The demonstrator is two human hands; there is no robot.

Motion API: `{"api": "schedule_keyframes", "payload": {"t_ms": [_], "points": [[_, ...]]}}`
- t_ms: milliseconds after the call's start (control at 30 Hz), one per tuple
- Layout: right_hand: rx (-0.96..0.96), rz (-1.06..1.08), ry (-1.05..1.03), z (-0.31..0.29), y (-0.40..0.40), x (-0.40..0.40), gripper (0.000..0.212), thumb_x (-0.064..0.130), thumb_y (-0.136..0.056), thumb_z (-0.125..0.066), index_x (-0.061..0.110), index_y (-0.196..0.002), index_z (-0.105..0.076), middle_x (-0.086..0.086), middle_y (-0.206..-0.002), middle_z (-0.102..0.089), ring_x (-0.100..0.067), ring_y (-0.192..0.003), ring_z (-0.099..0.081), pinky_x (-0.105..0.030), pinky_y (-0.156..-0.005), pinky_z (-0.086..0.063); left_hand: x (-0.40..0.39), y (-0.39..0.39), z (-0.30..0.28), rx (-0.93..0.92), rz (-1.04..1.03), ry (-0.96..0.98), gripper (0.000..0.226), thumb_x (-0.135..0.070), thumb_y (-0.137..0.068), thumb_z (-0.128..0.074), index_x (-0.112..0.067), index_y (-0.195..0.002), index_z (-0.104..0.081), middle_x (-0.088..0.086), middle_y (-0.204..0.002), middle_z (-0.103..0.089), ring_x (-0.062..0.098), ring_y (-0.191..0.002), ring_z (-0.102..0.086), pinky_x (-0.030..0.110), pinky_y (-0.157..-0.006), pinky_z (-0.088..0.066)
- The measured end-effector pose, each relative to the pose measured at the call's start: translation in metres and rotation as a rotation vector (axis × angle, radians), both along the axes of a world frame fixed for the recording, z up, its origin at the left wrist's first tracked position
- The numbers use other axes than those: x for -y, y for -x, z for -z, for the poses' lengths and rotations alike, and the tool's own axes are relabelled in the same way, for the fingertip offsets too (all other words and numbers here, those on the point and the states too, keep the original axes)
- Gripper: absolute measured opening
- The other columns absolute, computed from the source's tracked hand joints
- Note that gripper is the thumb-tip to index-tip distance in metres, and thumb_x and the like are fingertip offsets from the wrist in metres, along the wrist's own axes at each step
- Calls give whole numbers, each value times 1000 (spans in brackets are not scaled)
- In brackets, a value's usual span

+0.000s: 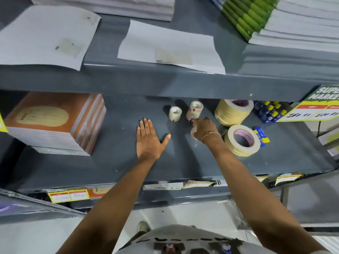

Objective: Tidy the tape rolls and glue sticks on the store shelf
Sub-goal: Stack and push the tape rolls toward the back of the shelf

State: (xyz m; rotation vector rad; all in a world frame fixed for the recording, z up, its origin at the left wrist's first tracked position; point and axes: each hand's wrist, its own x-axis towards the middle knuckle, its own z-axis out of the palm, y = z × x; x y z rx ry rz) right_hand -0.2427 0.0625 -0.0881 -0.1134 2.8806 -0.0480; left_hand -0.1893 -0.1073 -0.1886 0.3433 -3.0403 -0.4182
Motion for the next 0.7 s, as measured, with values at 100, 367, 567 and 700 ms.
{"api": "schedule_keyframes", "payload": {"t_ms": [100,367,567,700], "points": [[-92,4,17,-31,5,-2,33,20,-86,-55,8,-116,-59,-19,-122,-62,-35,-114,-58,-35,-94,-47,0,0,0,-8,-3,-5,98,-70,-87,-24,2,-149,0,19,-160,-4,30,-149,0,40,-123,-1],[110,168,531,-71,17,46,43,35,-79,-60,9,-113,-64,-18,-108,-67,-34,-101,-62,-40,-91,-49,2,-1,0,-28,5,-35,99,-72,-87,-23,2,-149,1,18,-160,-4,30,-149,0,38,-123,-2],[286,-13,146,-56,40,72,52,15,-80,-66,19,-130,-53,-13,-117,-59,-31,-86,-61,-40,-86,-51,1,2,1,11,8,-1,99,-73,-86,-15,2,-149,5,18,-161,3,30,-149,7,38,-120,6],[303,-23,153,-45,50,67,52,15,-86,-60,13,-136,-46,-16,-135,-52,-33,-96,-58,-36,-83,-51,1,3,2,23,6,-2,99,-72,-86,-16,2,-149,5,19,-160,5,30,-149,8,38,-119,7]]}}
